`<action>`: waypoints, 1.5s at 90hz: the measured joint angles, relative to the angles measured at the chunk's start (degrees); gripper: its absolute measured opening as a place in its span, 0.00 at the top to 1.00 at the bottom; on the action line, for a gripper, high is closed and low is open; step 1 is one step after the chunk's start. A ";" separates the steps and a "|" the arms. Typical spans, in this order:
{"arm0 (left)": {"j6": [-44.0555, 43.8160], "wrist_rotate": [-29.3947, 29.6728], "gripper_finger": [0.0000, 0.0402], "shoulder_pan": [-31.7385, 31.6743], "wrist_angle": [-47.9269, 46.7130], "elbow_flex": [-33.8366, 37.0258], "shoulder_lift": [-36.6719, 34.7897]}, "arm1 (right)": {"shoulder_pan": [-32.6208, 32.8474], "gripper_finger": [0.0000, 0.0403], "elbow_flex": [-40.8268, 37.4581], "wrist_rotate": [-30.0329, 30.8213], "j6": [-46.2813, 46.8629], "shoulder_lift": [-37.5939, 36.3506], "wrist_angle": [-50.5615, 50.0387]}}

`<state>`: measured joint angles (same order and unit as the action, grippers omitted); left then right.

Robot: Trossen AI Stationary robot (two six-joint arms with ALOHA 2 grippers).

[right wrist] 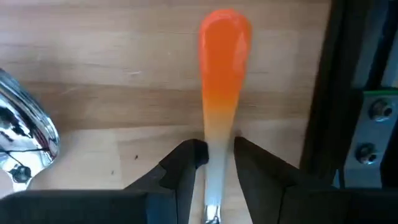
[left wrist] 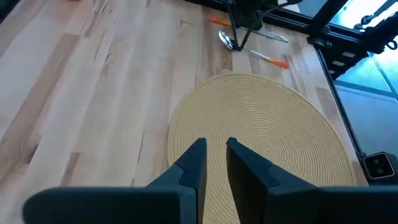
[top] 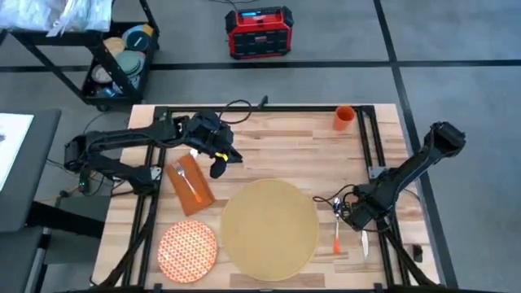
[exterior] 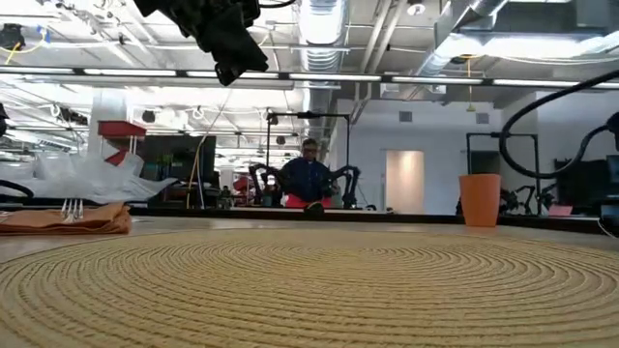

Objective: Set table place
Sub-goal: Put the table knife on the placemat

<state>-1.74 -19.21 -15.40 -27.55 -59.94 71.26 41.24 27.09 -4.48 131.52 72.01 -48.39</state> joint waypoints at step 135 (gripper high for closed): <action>6.69 0.36 0.89 -0.94 0.32 0.00 0.00 | -26.75 1.00 8.44 16.34 -25.37 -3.69 -13.30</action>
<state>4.95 -18.85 -16.34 -27.23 -59.94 71.26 14.49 35.53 11.85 106.15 68.31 -61.69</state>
